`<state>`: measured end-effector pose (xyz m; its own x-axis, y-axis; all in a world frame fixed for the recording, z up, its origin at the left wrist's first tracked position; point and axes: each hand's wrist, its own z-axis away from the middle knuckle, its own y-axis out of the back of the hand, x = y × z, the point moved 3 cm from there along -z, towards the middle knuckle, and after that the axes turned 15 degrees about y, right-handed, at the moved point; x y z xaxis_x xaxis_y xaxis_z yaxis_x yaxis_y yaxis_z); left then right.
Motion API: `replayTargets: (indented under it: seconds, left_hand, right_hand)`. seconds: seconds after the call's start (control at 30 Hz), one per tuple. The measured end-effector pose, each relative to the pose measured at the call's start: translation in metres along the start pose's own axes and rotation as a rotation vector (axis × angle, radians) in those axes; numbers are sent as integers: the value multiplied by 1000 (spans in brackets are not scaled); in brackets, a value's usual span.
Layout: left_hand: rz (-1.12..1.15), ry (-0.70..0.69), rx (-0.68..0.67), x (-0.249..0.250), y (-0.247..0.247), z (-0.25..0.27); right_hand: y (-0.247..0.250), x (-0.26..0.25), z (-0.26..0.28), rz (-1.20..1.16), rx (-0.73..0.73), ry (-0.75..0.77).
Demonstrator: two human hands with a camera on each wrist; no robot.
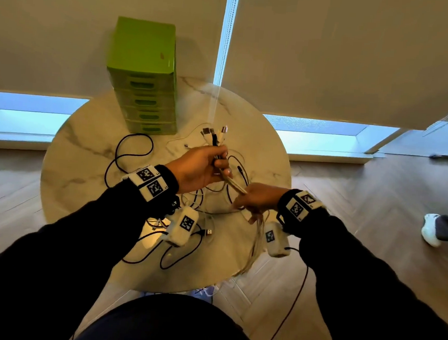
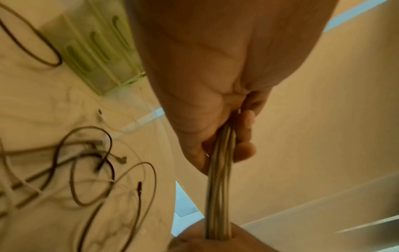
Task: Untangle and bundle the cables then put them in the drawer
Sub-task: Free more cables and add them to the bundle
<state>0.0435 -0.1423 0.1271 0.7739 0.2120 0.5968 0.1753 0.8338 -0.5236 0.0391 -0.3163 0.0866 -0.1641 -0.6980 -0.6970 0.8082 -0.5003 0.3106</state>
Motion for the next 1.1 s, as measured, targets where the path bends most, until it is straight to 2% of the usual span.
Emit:
replayTargets:
  seconds: [0.17, 0.27, 0.4, 0.47, 0.53, 0.63, 0.7, 0.8, 0.9, 1.0, 1.03, 1.1]
  left_hand:
    - [207, -135, 33, 10, -17, -11]
    - [235, -240, 109, 17, -21, -16]
    - [207, -268, 231, 14, -18, -26]
    - [182, -264, 244, 6, -17, -29]
    - [166, -263, 221, 0, -16, -29]
    - [173, -273, 172, 2, -9, -25]
    - [166, -263, 146, 5, -4, -22]
    - [139, -230, 127, 11, 5, -19]
    - [116, -219, 130, 21, 16, -12]
    - [72, -236, 162, 31, 34, -7]
    - [59, -241, 171, 32, 41, -6]
    - [59, -249, 183, 29, 53, -6]
  right_hand:
    - [10, 26, 8, 335, 308, -20]
    - [-23, 41, 5, 440, 308, 49]
    - [-81, 45, -5, 360, 304, 216]
    - [-94, 49, -9, 308, 280, 238]
    - [-90, 56, -10, 303, 234, 184]
    - [-69, 62, -9, 345, 252, 91]
    - [-55, 55, -7, 319, 333, 116]
    - [-44, 45, -10, 129, 449, 232]
    - [-50, 48, -12, 122, 328, 270]
    - [-56, 67, -9, 362, 117, 172]
    - [-54, 74, -7, 441, 103, 139]
    - [-44, 83, -4, 530, 214, 96]
